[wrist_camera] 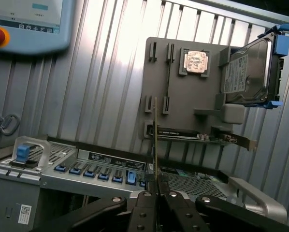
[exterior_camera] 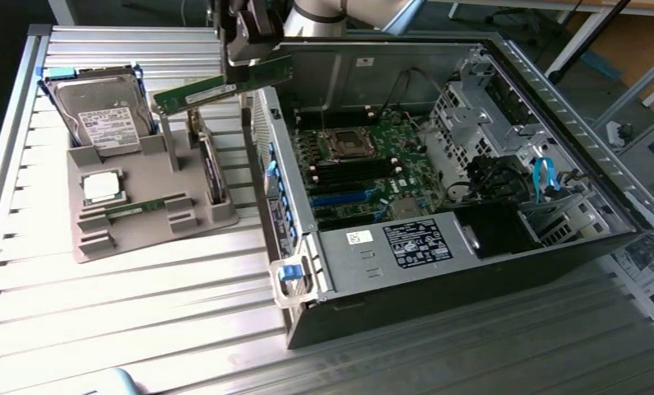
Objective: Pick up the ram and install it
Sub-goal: 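Pick up the ram and move it above insertion slot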
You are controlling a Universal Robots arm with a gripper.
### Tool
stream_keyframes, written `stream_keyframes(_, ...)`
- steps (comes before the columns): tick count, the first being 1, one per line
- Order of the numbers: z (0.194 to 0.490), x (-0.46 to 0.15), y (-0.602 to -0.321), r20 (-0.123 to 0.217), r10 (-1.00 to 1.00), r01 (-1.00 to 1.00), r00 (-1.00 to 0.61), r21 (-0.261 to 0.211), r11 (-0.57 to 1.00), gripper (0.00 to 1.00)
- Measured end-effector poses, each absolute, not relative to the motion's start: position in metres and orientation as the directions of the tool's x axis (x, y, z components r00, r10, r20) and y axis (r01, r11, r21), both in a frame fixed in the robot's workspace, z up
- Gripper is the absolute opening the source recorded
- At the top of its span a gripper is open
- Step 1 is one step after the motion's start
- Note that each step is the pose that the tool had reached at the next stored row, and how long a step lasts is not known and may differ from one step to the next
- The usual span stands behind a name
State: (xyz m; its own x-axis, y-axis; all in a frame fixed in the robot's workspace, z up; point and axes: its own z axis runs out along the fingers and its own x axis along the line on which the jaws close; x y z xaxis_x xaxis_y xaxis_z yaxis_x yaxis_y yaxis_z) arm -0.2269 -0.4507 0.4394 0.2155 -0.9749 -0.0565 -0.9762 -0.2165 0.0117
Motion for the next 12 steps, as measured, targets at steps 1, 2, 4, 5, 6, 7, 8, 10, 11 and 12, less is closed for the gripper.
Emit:
stream_keyframes(1, 0.439, -0.225, -0.451, -0.056, -0.975, -0.976, 0.215, 0.012, -0.216, 0.12)
stream_keyframes(2, 0.439, -0.223, -0.451, -0.056, -0.975, -0.976, 0.216, 0.012, -0.217, 0.12)
stream_keyframes(4, 0.439, -0.22, -0.451, -0.056, -0.975, -0.976, 0.216, 0.012, -0.217, 0.12)
stream_keyframes(5, 0.439, -0.218, -0.451, -0.056, -0.975, -0.976, 0.216, 0.012, -0.216, 0.12)
stream_keyframes(6, 0.439, -0.217, -0.451, -0.055, -0.975, -0.976, 0.216, 0.012, -0.217, 0.12)
stream_keyframes(7, 0.439, -0.215, -0.451, -0.055, -0.975, -0.976, 0.216, 0.012, -0.217, 0.12)
stream_keyframes(8, 0.439, -0.213, -0.451, -0.055, -0.975, -0.976, 0.216, 0.012, -0.217, 0.12)
stream_keyframes(10, 0.439, -0.209, -0.451, -0.054, -0.975, -0.976, 0.216, 0.012, -0.216, 0.12)
stream_keyframes(11, 0.439, -0.207, -0.451, -0.054, -0.975, -0.976, 0.216, 0.012, -0.216, 0.12)
stream_keyframes(12, 0.439, -0.205, -0.451, -0.054, -0.975, -0.976, 0.215, 0.012, -0.216, 0.12)
